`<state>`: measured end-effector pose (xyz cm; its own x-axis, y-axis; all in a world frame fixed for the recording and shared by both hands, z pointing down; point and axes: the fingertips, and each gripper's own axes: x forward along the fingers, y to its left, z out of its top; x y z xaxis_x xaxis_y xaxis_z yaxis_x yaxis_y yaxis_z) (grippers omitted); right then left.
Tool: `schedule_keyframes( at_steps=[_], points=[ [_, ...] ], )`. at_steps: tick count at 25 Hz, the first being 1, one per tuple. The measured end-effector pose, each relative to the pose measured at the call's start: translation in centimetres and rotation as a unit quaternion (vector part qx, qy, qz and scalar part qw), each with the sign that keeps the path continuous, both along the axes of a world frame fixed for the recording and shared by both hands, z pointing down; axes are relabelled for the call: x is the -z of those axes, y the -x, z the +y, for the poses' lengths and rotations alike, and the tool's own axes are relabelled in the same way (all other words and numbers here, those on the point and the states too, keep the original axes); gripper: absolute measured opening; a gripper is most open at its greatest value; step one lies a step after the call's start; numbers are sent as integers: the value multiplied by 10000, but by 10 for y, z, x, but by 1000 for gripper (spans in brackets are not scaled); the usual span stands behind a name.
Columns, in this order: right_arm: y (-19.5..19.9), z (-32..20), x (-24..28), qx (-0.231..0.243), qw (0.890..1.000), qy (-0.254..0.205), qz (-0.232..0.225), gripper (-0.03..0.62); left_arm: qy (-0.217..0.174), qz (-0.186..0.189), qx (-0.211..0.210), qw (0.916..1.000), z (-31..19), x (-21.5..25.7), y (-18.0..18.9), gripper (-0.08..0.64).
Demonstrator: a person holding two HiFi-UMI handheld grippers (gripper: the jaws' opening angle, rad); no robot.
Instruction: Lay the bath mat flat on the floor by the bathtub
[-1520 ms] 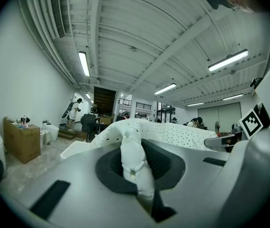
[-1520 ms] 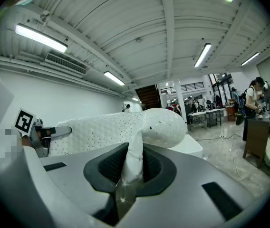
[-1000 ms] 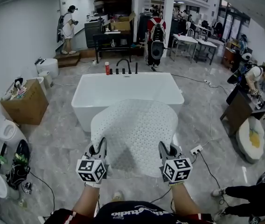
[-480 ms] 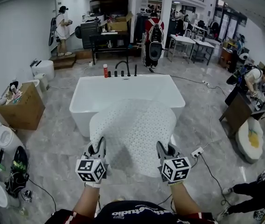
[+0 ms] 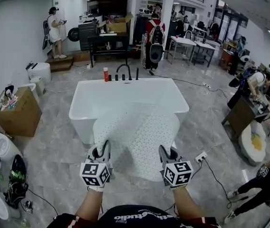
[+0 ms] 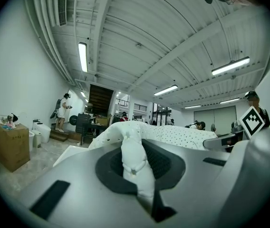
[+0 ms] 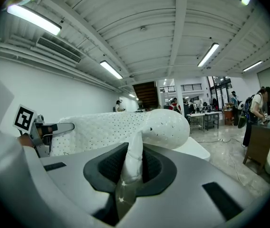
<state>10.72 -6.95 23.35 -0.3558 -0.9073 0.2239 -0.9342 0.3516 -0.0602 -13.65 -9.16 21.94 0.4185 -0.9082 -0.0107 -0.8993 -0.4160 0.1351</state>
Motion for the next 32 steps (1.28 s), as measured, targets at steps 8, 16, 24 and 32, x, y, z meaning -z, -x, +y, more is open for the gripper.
schedule_keyframes(
  at_steps=[8, 16, 24, 32],
  points=[
    [32, -13, -7, -74, 9999, 38, 123, 64, -69, -28, -71, 9999, -19, -10, 31, 35],
    [44, -23, -13, 18, 9997, 133, 209, 64, 72, 77, -83, 9999, -26, -22, 39, 35],
    [45, -54, -18, 194, 9996, 143, 111, 63, 132, 56, 102, 9998, -44, -25, 48, 35],
    [33, -115, -14, 499, 9987, 71, 4, 63, 109, 11, 413, 9991, -88, -17, 40, 34]
  ],
)
